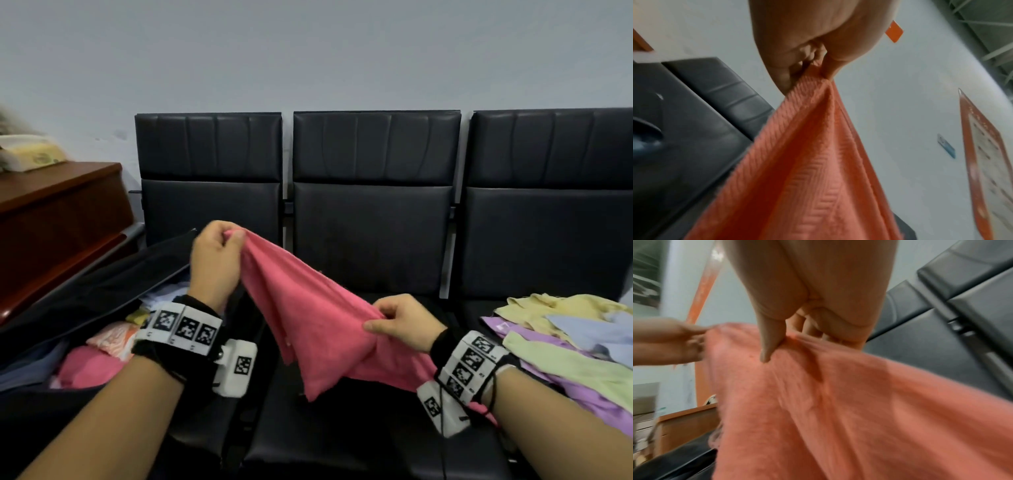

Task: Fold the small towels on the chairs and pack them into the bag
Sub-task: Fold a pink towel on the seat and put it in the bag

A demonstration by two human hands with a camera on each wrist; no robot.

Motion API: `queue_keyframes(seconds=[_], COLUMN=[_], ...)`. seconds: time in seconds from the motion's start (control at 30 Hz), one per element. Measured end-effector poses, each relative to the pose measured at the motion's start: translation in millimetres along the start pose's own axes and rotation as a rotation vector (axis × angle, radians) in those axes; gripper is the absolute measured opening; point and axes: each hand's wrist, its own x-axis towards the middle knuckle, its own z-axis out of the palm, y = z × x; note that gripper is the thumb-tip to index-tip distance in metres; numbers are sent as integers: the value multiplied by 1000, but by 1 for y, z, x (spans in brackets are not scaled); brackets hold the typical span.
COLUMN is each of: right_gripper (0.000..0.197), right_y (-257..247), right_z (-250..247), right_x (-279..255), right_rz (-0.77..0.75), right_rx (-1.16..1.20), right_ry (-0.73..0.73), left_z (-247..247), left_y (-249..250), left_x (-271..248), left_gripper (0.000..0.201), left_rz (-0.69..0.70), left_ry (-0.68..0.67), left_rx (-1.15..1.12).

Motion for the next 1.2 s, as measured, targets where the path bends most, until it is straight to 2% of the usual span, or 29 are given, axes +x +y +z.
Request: queue_keyframes(seconds=[0.07, 0.17, 0.3, 0.37, 0.43, 0.5, 0.6, 0.67, 0.73, 0.8, 1.03, 1.1, 1.2], right_gripper=[16, 14, 14, 15, 17, 16, 16, 19, 21, 21, 15, 16, 19], right_y=[6, 6, 2, -5, -15, -26, -38, -44, -51, -56, -56, -52, -41], right_z=[-12, -18, -16, -18, -17, -15, -14, -14, -14, -14, -12, -10, -7], right_x=[0, 3, 7, 10, 13, 14, 15, 14, 13, 12, 7, 5, 1], right_rz=[22, 70, 49, 5, -34, -47, -82, -110, -131, -153, -224, -229, -176], right_rx=[-76, -356, -292, -214, -113, -17, -54, -136, -180, -149, -153, -148, -251], right_ry=[41, 168, 259, 305, 305, 296, 222, 142, 112, 92, 194, 203, 135], left_z=[-14, -16, -6, 4, 14, 24, 41, 54, 64, 72, 85, 85, 83], left_y=[-10, -19, -22, -18, -8, 1, 15, 22, 27, 30, 35, 35, 36], left_x=[9, 13, 5, -5, -17, -28, -42, -51, -58, -64, -66, -65, -62], left_gripper=[13, 14, 15, 19, 25, 28, 31, 29, 23, 27, 7, 10, 15], left_rz=[-37, -84, -146, -202, -240, -229, -204, -137, 28, 155, 292, 316, 339], left_ry=[60, 89, 75, -27, -192, -337, -476, -572, -673, -716, -606, -584, -473], left_rx=[46, 88, 60, -17, -98, -90, -72, -48, 82, 193, 339, 350, 288])
